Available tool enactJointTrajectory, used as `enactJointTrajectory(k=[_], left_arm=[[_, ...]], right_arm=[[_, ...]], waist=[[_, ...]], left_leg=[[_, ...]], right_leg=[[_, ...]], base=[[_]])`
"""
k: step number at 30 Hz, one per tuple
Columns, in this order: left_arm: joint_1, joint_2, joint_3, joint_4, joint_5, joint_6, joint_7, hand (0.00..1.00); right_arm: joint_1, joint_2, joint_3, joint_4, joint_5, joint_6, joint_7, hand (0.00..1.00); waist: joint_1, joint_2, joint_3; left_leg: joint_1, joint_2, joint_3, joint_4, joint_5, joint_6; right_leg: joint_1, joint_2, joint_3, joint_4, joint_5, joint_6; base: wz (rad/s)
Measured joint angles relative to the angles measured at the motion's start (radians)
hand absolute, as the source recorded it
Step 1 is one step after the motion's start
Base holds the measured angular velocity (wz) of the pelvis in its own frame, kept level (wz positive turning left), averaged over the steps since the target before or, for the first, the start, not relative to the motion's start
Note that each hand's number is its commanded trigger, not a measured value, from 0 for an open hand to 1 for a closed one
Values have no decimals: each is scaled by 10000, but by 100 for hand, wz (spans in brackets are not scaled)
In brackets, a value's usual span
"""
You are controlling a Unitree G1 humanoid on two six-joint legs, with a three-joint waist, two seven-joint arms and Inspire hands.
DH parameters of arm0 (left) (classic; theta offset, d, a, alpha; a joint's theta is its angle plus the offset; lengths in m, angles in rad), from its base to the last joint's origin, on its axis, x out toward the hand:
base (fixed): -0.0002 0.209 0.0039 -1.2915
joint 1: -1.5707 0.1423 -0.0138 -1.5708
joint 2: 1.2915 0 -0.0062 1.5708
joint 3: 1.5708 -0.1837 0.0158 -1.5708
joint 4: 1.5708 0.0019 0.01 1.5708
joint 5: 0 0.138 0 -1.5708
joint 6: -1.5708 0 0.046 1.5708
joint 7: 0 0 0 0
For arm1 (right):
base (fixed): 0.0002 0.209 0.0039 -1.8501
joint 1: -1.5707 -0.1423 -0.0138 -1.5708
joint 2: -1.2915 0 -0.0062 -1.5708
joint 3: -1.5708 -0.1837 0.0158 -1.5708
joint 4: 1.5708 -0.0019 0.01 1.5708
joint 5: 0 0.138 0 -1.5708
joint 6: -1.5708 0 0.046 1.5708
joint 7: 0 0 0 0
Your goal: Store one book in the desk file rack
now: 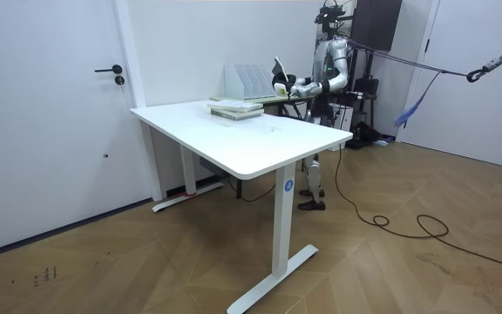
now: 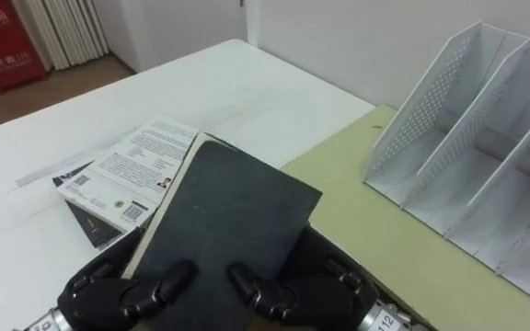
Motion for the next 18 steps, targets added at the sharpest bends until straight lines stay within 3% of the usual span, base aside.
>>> enactJointTrajectory(k=[9, 18], left_arm=[[-1, -2, -286, 709, -562, 103, -416, 100], [-8, -20, -320, 1276, -691, 303, -702, 98]], right_arm=[[3, 17, 244, -2, 50, 10, -87, 100], [3, 4, 366, -2, -33, 212, -215, 100]], waist=[[4, 105, -82], [177, 129, -95]], left_leg=[[63, 0, 11, 10, 7, -3], [103, -1, 8, 3, 4, -3]], right_leg=[[89, 3, -2, 3, 1, -1], [142, 7, -7, -7, 1, -1]], base=[[0], [0]])
